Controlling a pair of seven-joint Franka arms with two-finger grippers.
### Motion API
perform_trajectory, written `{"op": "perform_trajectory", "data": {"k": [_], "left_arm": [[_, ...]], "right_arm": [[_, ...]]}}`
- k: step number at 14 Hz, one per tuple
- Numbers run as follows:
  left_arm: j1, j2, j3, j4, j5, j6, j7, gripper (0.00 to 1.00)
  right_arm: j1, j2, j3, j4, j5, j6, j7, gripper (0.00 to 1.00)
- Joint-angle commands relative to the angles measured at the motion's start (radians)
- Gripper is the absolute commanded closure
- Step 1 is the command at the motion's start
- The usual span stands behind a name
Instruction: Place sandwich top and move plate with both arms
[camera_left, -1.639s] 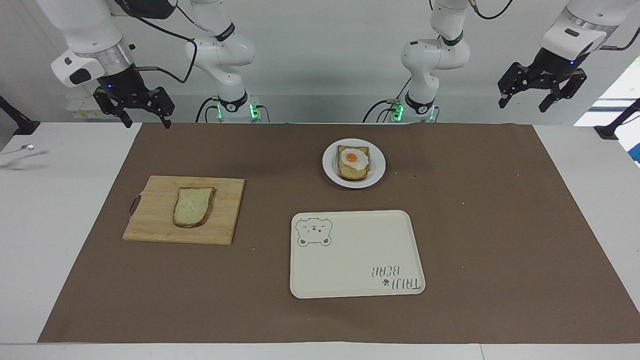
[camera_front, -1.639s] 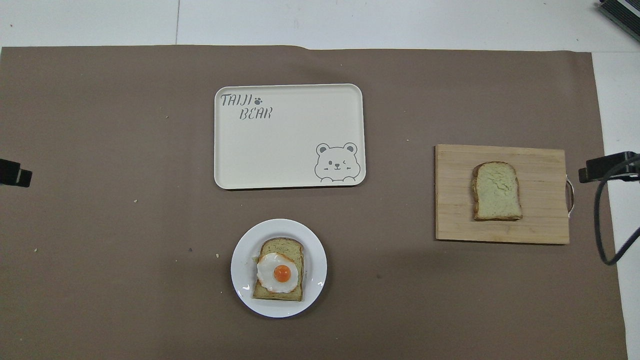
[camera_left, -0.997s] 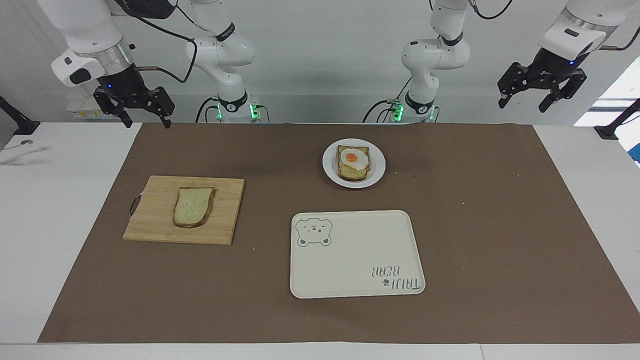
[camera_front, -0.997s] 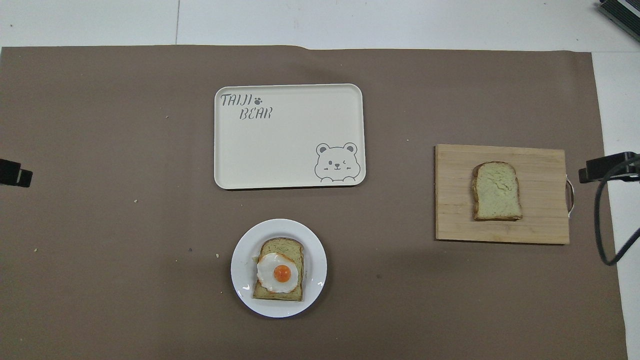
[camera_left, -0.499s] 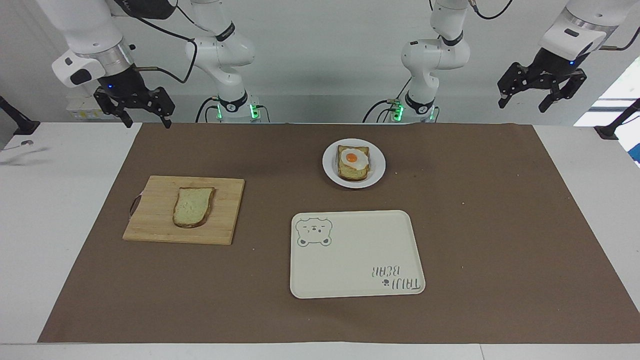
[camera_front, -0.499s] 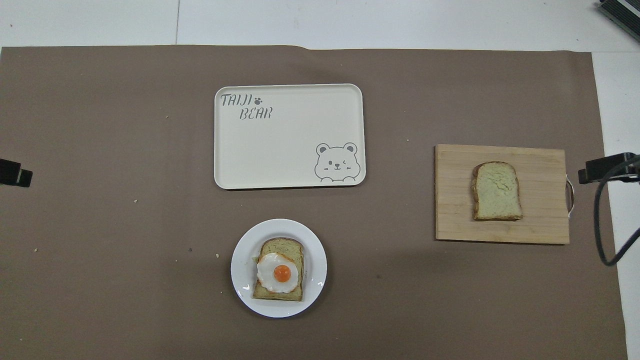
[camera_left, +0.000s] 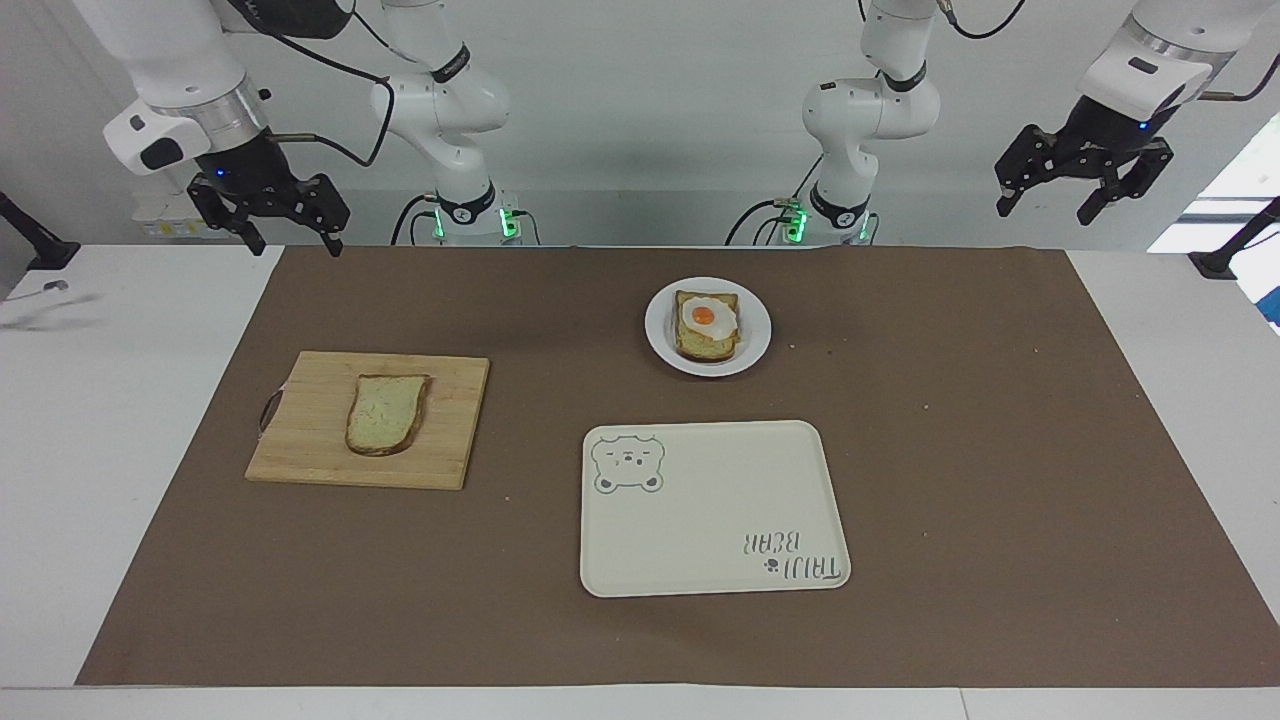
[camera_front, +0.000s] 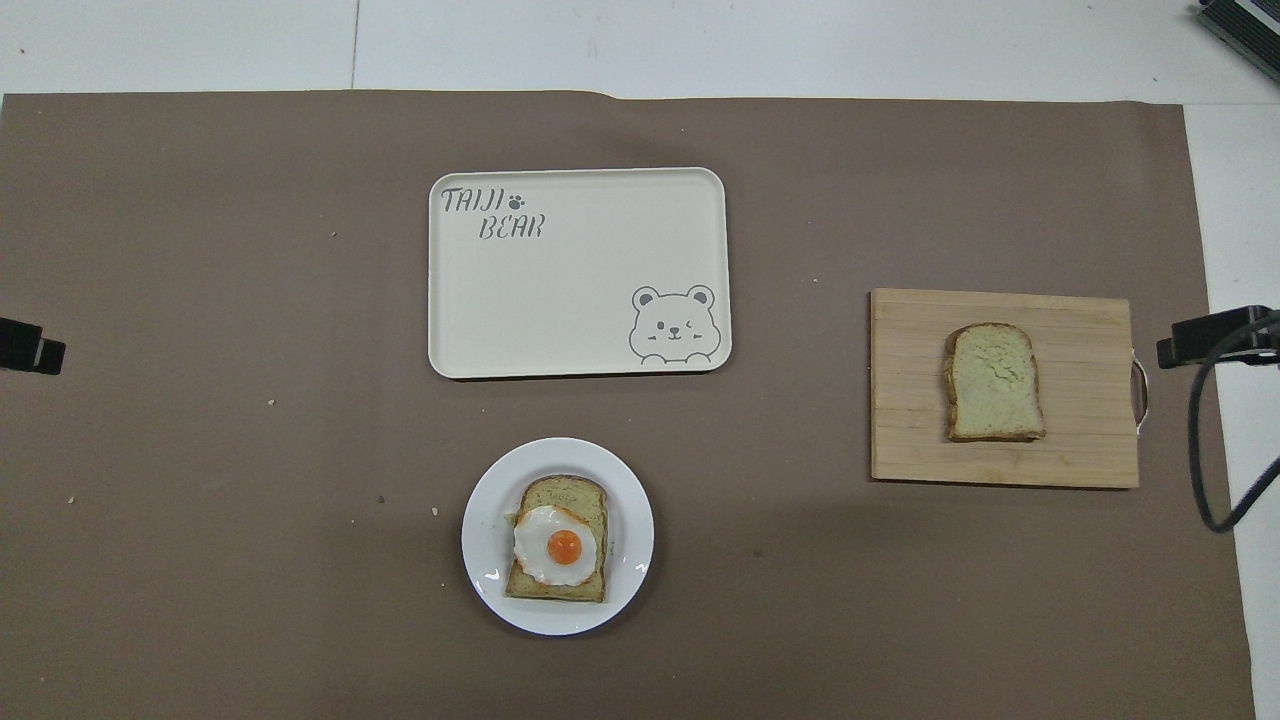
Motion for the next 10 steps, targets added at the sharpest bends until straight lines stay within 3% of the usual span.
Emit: {"op": "perform_trajectory", "data": {"k": [1, 10], "left_arm": [[-0.010, -0.027, 0.006, -0.030, 0.008, -0.001, -0.013, 0.00], [-0.015, -0.027, 0.006, -0.030, 0.008, 0.003, -0.014, 0.00]], "right_arm": [[-0.013, -0.025, 0.005, -0.029, 0.000, -0.002, -0.021, 0.00], [-0.015, -0.030, 0.005, -0.038, 0.000, 0.000, -0.023, 0.00]]}}
